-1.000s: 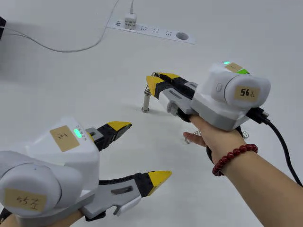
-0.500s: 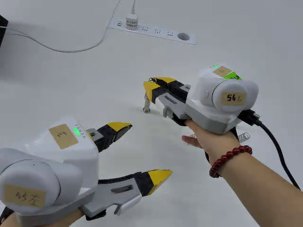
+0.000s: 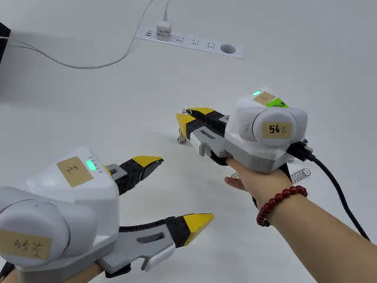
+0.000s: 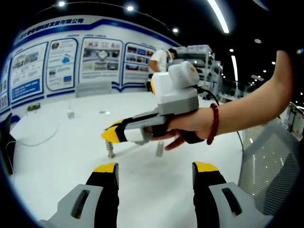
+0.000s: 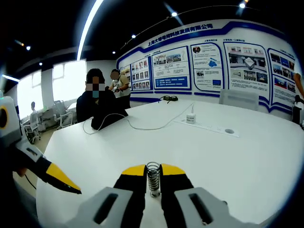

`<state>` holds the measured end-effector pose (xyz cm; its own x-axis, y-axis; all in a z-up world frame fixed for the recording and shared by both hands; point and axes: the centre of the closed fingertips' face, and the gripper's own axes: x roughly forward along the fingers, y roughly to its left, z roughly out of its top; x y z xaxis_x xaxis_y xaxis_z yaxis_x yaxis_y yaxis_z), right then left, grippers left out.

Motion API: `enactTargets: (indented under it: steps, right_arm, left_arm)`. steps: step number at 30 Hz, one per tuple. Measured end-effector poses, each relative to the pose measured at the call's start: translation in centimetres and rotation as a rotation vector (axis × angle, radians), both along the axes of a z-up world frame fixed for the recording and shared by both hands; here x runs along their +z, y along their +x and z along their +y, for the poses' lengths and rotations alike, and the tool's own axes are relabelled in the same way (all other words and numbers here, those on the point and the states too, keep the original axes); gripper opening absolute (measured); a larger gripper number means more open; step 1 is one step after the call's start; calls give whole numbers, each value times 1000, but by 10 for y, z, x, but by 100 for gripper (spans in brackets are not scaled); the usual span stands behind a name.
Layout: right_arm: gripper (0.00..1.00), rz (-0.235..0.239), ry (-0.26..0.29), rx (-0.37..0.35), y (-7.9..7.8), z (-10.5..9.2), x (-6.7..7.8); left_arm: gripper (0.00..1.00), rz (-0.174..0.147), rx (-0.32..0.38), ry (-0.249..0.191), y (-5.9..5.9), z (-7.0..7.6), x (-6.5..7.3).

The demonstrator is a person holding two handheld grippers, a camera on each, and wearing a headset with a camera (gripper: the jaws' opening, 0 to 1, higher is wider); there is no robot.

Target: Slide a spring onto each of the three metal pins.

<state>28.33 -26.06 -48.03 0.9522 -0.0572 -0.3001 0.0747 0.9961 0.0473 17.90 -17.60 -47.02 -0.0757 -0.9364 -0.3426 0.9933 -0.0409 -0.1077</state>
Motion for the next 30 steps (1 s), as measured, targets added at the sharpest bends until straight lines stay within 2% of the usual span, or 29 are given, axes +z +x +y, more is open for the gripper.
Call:
enactTargets:
  steps: [6,17,23,30]
  right_arm:
    - [12,20,4,0,0,0,-7]
    - [12,66,22,-16,-2,0,-21]
    - [12,61,28,-19,-2,0,-20]
    - [13,70,63,-13,-2,3,-17]
  left_arm:
    - [63,6,-4,-9,-1,-1,2]
    - [63,-3,-6,-7,-1,0,1]
    - [63,2,-3,-15,-1,-1,3]
    - [64,-26,-8,-5,0,-1,3]
